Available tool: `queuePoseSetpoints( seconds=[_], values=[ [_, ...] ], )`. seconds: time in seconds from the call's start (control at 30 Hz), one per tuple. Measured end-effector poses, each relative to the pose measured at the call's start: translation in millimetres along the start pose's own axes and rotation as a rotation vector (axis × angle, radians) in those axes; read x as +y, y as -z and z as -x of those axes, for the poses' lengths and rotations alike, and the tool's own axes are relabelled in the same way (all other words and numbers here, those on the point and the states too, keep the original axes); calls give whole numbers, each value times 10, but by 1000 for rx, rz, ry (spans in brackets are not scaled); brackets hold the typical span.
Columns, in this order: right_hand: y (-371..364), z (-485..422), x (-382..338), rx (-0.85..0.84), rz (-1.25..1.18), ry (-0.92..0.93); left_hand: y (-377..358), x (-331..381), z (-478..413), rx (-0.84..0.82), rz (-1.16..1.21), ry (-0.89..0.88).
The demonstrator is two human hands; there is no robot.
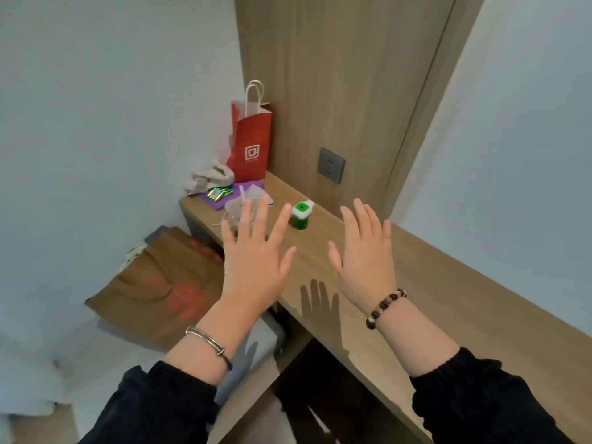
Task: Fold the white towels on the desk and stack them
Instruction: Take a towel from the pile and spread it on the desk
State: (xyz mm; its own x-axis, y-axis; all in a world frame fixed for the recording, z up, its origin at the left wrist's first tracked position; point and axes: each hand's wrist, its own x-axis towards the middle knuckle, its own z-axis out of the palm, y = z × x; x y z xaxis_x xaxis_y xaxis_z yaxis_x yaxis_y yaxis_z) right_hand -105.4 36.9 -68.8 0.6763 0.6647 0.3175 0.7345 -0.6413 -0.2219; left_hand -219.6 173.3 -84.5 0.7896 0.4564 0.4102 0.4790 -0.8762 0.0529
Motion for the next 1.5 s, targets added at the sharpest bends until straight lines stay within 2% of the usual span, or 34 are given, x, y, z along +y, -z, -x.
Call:
queuePoseSetpoints(
  seconds=[0.2,0.33,0.47,0.63,0.93,1.1,1.3,1.5],
  values=[
    [-674,0,-1647,-48,-98,191,244,-1597,748,-20,-52,219],
    [-1138,162,-2861,-141,-159,326,443,-2692,1377,-73,-114,323],
    [-1498,363,-3820,-248,-198,471,563,-3423,1971,-142,-128,511],
    [-1790,543,-4530,-339,-276,628,623,-3854,2574,-183,-117,751],
    [-2165,1149,-5503,-590,-381,981,767,-4048,3592,-178,-180,1108],
    [-2243,1644,-6002,-621,-395,1125,978,-4180,4261,-179,-233,1259],
    [-2488,2291,-6675,-648,-383,1158,1177,-4651,5208,-102,-240,1330],
    [-2767,3119,-7526,-671,-296,1079,1213,-5541,6268,-282,-162,1341]
  ],
)
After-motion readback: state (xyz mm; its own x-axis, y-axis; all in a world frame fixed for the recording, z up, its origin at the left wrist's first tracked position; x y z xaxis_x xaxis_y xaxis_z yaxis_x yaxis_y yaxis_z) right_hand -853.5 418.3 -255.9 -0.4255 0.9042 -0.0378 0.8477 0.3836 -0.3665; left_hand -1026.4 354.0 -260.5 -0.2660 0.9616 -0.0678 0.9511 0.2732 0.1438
